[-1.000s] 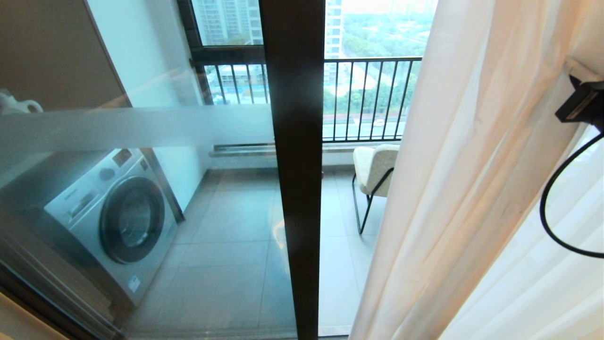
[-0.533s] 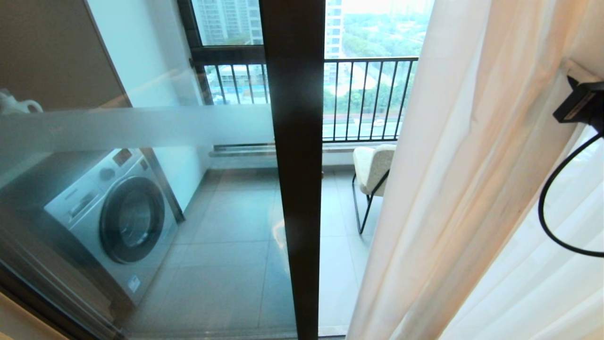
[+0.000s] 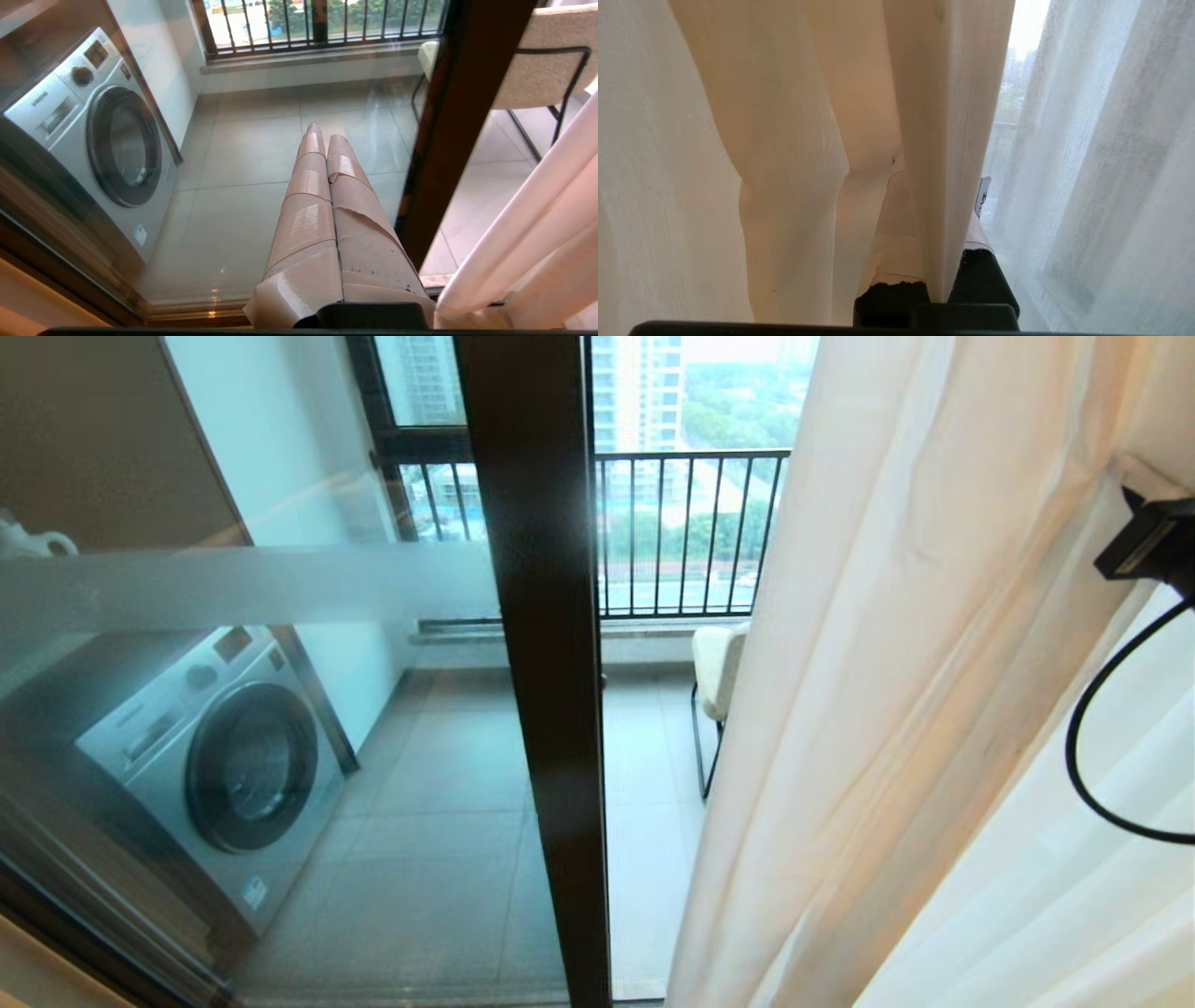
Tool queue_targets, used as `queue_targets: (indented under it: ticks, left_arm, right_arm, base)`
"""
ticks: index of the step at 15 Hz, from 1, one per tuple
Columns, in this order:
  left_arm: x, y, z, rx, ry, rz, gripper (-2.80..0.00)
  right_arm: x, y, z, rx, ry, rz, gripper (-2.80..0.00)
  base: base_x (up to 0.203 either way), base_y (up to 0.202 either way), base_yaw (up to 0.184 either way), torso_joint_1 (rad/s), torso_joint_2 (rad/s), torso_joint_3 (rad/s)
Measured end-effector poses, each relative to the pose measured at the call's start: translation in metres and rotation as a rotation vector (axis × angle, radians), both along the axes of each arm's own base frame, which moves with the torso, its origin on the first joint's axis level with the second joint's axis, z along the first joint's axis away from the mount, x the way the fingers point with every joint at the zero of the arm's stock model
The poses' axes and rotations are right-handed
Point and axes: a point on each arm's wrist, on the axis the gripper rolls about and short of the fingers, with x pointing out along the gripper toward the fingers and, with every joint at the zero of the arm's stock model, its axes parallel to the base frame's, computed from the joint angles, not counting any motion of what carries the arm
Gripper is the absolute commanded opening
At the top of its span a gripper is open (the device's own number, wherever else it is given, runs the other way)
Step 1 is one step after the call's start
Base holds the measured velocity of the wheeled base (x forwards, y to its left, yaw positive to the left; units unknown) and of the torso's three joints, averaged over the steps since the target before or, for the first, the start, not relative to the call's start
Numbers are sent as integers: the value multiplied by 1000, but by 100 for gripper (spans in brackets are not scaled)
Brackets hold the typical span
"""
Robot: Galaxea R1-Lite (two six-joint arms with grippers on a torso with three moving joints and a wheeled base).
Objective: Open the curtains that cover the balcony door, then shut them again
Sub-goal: Pull the inner curtains open on both sides
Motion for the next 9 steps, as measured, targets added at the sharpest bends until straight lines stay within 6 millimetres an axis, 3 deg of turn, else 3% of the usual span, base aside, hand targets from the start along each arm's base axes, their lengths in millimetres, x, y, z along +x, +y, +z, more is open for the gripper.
queue_targets:
  ticks: [9]
  left_arm:
    - [0, 0, 0, 0, 0, 1, -280]
  right_arm:
    - [-1, 0, 0, -1, -1, -1, -280]
  base:
    - [0, -183, -2, 2, 3, 4]
